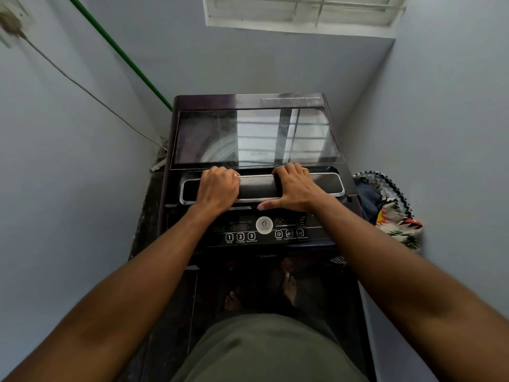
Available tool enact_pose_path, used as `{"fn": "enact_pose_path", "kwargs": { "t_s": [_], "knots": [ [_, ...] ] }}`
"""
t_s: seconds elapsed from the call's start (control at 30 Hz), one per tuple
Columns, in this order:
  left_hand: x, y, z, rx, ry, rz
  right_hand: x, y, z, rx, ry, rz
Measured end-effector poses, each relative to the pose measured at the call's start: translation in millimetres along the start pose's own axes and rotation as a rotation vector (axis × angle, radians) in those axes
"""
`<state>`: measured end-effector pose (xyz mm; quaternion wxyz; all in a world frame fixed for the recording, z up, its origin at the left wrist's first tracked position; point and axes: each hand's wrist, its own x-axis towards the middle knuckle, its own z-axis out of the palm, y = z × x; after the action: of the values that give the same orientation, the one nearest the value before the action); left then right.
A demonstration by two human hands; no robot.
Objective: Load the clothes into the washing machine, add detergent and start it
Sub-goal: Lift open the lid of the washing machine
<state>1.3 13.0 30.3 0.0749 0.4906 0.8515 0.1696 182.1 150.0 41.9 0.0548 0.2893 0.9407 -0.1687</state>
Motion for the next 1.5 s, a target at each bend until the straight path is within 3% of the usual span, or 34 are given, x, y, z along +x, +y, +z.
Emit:
{"fn": "enact_pose_path", "kwargs": {
  "t_s": [0.3, 0.57, 0.67, 0.8, 1.03, 1.17, 1.5],
  "knots": [
    [26.1, 12.0, -52.6, 0.014, 0.006, 0.039, 16.4, -1.1, -59.2, 0.026, -0.097, -0.049],
    [55.7, 28.0, -111.6, 0.067, -0.061, 0.203, 28.7, -13.9, -130.5, 0.139, 0.006, -0.098],
    [57.5, 30.9, -125.1, 0.094, 0.018, 0.362, 37.2, -19.0, -151.2, 0.172, 0.035, -0.124],
    [57.3, 40.2, -129.4, 0.089, 0.283, 0.552, 52.4, -19.1, -174.3, 0.204, 0.099, -0.124],
    [93.4, 52.5, -144.0, 0.069, 0.500, 0.519, 72.3, -20.2, -207.4, 0.143, 0.426, -0.194],
    [123.7, 56.7, -162.3, 0.077, 0.537, 0.518, 85.5, -24.4, -208.2, -0.033, 0.608, -0.207],
    [179.7, 68.2, -181.7, 0.047, 0.614, 0.420, 127.1, -32.9, -231.5, -0.227, 0.715, -0.109]
  ]
}}
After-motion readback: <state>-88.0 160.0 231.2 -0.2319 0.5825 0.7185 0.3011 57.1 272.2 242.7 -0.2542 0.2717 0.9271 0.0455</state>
